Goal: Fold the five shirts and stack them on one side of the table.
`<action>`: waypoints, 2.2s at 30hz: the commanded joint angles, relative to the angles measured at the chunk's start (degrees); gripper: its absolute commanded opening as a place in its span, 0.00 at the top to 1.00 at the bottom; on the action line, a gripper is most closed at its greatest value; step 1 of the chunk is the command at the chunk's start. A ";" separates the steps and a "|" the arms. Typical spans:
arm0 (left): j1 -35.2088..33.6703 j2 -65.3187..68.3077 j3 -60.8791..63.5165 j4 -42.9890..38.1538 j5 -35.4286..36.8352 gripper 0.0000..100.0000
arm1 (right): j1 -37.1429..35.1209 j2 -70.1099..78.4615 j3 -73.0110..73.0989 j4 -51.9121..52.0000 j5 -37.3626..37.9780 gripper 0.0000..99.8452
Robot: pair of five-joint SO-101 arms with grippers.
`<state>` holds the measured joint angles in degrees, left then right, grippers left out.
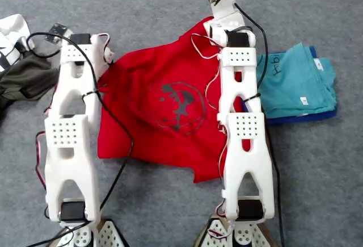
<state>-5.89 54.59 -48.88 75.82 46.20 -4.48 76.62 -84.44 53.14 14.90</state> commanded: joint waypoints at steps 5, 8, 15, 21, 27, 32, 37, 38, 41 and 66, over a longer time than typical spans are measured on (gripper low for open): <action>1.58 5.58 -13.36 10.99 0.53 0.81 | -0.92 -0.13 -2.77 -1.05 0.79 1.00; 2.55 7.34 -16.62 14.51 0.35 0.81 | -0.92 -0.13 -2.77 -1.14 0.88 1.00; 3.34 9.63 -24.88 15.91 -0.62 0.98 | -0.92 -0.13 -2.77 -1.14 0.88 1.00; 3.25 10.07 -31.65 17.67 -0.79 0.98 | -0.92 -0.13 -2.77 -1.14 0.88 1.00; 2.90 9.80 -45.89 25.14 -2.99 0.98 | -0.84 -0.13 -2.77 -1.14 0.97 1.00; -1.85 7.43 -46.95 24.35 -3.52 0.98 | -0.84 -0.13 -2.77 -1.14 0.97 1.00; -6.95 9.71 -46.68 16.70 -4.04 0.98 | -0.92 -0.13 -2.77 -1.14 0.97 1.00; -7.47 10.68 -46.68 15.12 -4.84 0.98 | -0.92 -0.13 -2.77 -1.05 0.97 1.00; -7.47 13.93 -46.77 10.46 -7.12 0.98 | -0.92 -0.13 -2.77 -1.05 0.97 1.00; -2.29 18.77 -47.12 24.00 -0.88 0.85 | -1.01 -0.13 -2.77 -1.14 1.05 1.00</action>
<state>-8.62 74.55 -93.36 96.57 44.88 -4.75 76.62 -84.44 53.14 15.25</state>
